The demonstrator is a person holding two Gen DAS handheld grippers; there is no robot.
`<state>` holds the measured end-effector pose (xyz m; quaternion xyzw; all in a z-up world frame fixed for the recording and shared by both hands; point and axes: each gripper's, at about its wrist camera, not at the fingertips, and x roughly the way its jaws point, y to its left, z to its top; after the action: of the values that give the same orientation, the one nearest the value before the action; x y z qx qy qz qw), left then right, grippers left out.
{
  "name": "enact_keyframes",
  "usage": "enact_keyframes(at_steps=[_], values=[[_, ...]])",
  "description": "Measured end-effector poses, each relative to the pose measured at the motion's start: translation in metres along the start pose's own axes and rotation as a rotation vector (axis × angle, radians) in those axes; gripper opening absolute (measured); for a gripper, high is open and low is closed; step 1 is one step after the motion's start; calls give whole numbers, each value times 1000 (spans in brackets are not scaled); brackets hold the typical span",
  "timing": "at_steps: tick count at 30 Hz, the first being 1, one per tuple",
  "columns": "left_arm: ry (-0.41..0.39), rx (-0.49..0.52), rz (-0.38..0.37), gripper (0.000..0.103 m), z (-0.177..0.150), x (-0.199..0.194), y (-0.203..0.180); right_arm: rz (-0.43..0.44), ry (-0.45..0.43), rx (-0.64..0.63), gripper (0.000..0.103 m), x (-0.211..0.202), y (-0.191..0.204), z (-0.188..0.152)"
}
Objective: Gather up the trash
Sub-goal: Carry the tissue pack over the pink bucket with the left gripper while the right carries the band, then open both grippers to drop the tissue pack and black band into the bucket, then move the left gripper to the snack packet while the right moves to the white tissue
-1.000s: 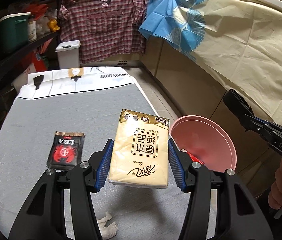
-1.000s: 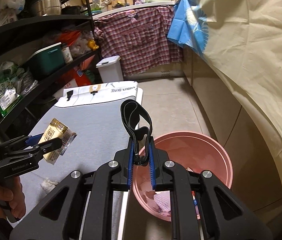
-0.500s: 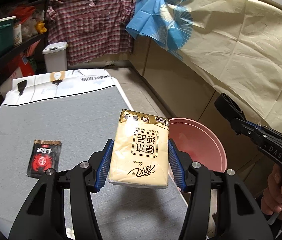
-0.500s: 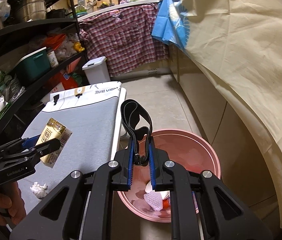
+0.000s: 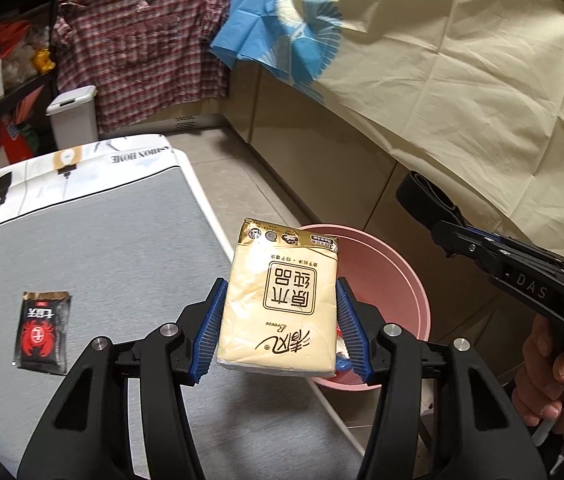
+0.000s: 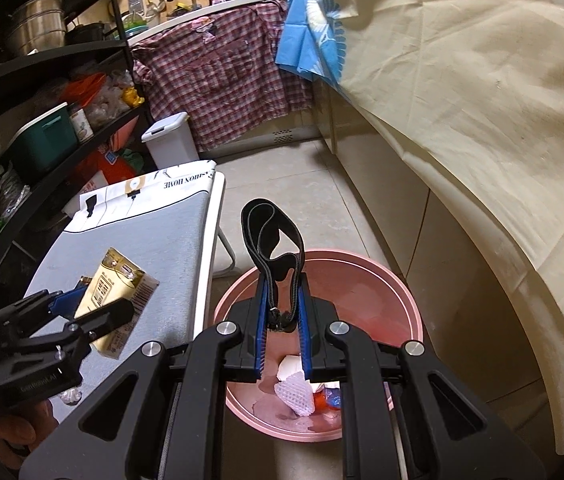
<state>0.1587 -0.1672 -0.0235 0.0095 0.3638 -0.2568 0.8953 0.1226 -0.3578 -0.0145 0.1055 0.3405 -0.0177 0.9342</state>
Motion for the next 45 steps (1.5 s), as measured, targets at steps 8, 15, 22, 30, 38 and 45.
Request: enact_keyframes(at_steps=[8,15,22,30,38,45], values=[[12,8,-14,53,5,15,-17,-28,11,32,14,2,-11,-1],[17,11,-20,53,10,26,-25,-46,8,36,14,2,-17,0],[28,8,-19,54,16,36,-27,-52,19,29,19,4,-19,-1],[31,-39,-48,59,21,32,-15,-79,42,46,49,11,-22,-3],[-3,-61,-31,59,21,17,-3,-77,40,36,49,10,-19,-4],[-28,-58,-5,58,15,-7,16,-40,10,-32,49,4,8,-8]])
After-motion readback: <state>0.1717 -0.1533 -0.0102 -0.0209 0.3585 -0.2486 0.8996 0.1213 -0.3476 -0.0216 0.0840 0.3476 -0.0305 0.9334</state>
